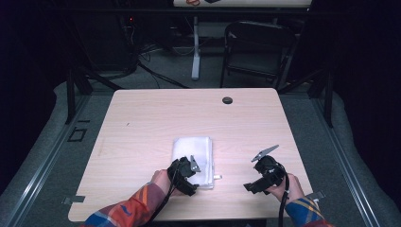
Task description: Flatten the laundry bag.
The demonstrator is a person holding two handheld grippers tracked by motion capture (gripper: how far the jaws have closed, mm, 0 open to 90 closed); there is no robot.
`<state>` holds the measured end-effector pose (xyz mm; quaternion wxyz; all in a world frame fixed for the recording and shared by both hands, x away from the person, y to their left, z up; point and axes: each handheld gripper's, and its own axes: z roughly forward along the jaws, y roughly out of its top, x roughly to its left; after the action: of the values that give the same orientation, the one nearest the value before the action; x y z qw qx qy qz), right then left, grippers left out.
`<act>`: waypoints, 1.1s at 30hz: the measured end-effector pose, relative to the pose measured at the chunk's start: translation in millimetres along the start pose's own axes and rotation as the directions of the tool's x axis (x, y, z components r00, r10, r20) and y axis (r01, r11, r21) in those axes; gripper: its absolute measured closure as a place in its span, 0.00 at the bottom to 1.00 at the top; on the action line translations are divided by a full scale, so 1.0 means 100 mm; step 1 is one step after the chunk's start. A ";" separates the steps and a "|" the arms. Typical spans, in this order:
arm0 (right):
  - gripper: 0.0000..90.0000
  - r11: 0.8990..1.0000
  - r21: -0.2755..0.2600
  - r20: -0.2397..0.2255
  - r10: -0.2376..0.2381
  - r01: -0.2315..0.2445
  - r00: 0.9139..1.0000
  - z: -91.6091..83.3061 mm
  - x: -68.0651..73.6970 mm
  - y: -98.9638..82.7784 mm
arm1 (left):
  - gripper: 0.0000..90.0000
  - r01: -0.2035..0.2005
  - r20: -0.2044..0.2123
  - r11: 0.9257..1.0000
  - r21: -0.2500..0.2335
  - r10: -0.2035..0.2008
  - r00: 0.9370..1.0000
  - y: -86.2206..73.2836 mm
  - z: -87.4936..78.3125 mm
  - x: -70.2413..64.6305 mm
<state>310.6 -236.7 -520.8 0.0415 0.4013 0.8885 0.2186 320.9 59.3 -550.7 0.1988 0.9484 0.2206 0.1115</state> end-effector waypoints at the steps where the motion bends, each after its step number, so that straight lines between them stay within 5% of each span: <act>1: 0.13 1.000 -0.001 -0.002 0.002 -0.002 1.000 0.00 0.00 0.00 | 0.26 0.000 0.003 1.000 -0.001 0.000 1.000 0.00 0.00 0.00; 17: 0.14 1.000 0.007 0.000 -0.001 0.001 1.000 0.01 0.01 0.00 | 0.46 0.010 0.067 0.999 -0.046 -0.007 0.998 -0.08 0.01 0.12; 33: 0.15 1.000 0.013 -0.009 -0.014 0.014 1.000 0.03 0.04 0.01 | 0.67 0.042 0.161 0.996 -0.072 -0.030 0.986 -0.13 -0.05 0.24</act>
<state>309.4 -231.7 -522.9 0.0365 0.3946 0.8928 0.2141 335.6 82.8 -548.8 0.2534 0.9419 0.2168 0.0398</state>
